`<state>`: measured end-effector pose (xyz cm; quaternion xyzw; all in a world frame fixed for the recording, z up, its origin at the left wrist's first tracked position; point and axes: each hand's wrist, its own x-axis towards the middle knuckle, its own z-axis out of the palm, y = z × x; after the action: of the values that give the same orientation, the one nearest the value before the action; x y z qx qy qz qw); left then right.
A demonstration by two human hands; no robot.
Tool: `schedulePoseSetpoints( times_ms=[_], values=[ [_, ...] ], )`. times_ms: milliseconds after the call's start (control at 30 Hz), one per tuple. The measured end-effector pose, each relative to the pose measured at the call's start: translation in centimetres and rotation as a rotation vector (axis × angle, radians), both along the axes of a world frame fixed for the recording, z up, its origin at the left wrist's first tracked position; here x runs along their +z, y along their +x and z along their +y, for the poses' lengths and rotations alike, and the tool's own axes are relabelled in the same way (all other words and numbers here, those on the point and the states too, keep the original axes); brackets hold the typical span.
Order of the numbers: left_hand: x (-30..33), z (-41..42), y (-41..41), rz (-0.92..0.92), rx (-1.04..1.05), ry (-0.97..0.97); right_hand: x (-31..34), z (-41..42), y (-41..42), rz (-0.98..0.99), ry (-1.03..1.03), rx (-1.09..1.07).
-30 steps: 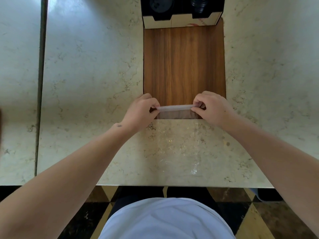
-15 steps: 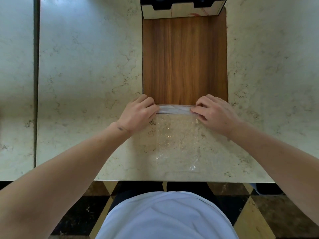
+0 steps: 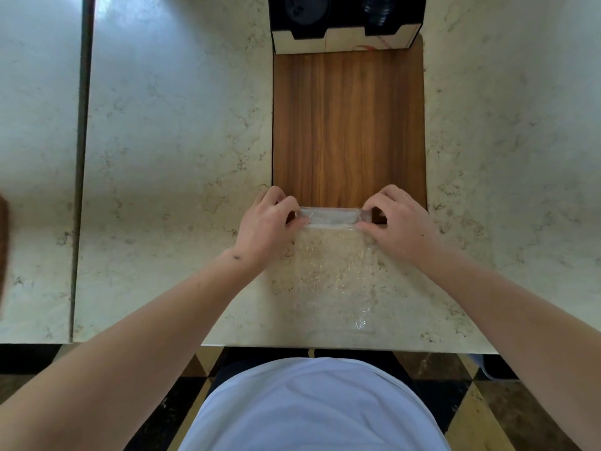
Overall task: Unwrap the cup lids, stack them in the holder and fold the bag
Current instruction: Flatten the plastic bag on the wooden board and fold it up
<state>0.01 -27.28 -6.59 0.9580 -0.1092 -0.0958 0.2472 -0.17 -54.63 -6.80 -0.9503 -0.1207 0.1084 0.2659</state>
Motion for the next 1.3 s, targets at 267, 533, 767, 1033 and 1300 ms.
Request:
schedulePoseSetpoints(
  times_ms=[267, 533, 767, 1033, 1300],
  values=[
    [-0.2, 0.8, 0.9, 0.255, 0.021, -0.088, 0.7, 0.1, 0.4, 0.113, -0.011, -0.039],
    [0.7, 0.3, 1.2, 0.300, -0.005, -0.038, 0.4, 0.3, 0.6, 0.174, -0.012, 0.038],
    [1.1, -0.1, 0.6, 0.129, -0.093, -0.063, 0.5, -0.2, 0.1, 0.013, -0.022, 0.128],
    [0.4, -0.5, -0.3, -0.282, -0.318, -0.002, 0.6, -1.1, -0.3, -0.154, -0.081, 0.197],
    [-0.1, -0.4, -1.3, -0.275, -0.451, 0.097, 1.4, -1.8, -0.4, -0.083, -0.120, 0.199]
  ],
)
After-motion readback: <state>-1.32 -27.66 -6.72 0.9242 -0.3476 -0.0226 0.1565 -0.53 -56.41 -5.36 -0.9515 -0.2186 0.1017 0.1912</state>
